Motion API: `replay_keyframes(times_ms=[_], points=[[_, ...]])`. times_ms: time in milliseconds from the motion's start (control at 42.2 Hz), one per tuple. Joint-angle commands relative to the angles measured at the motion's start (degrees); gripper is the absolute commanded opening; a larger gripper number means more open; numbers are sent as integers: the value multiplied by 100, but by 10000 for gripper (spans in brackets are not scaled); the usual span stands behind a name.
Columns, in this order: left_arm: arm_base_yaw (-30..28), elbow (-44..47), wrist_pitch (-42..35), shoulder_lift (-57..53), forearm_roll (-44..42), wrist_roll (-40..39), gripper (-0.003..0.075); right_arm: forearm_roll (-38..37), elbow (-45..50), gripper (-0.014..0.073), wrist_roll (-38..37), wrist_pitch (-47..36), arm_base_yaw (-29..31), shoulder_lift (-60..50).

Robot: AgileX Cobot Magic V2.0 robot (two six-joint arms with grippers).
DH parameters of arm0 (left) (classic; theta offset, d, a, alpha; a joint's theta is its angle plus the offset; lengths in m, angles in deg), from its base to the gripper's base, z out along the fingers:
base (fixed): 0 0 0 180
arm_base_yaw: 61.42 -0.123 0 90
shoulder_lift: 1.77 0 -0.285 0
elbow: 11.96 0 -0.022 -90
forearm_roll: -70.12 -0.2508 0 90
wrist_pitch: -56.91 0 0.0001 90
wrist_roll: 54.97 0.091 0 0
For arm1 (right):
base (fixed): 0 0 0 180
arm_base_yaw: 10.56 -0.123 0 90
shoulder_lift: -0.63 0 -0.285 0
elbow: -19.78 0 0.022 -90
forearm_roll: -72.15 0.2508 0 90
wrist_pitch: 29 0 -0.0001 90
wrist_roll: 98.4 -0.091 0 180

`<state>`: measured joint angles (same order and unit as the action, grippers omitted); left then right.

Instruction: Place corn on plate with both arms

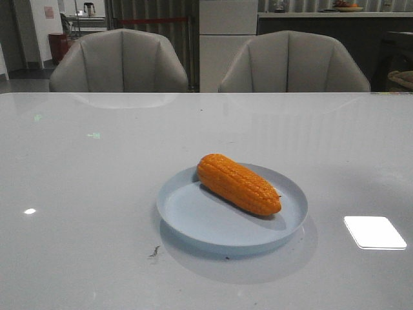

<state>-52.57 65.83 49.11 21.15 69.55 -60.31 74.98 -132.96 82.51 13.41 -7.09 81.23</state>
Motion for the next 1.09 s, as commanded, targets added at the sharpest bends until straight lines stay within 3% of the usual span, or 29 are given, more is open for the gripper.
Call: replay_keyframes(times_ms=[0,260,1065], points=[[24,224,-70,-385,57,-48,93,20,-131,570,43,-246,34,-175],[24,224,219,-1711,57,-48,93,20,-131,570,43,-246,34,-175],[24,224,9,-1653,57,-48,93,20,-131,570,43,-232,34,-175]])
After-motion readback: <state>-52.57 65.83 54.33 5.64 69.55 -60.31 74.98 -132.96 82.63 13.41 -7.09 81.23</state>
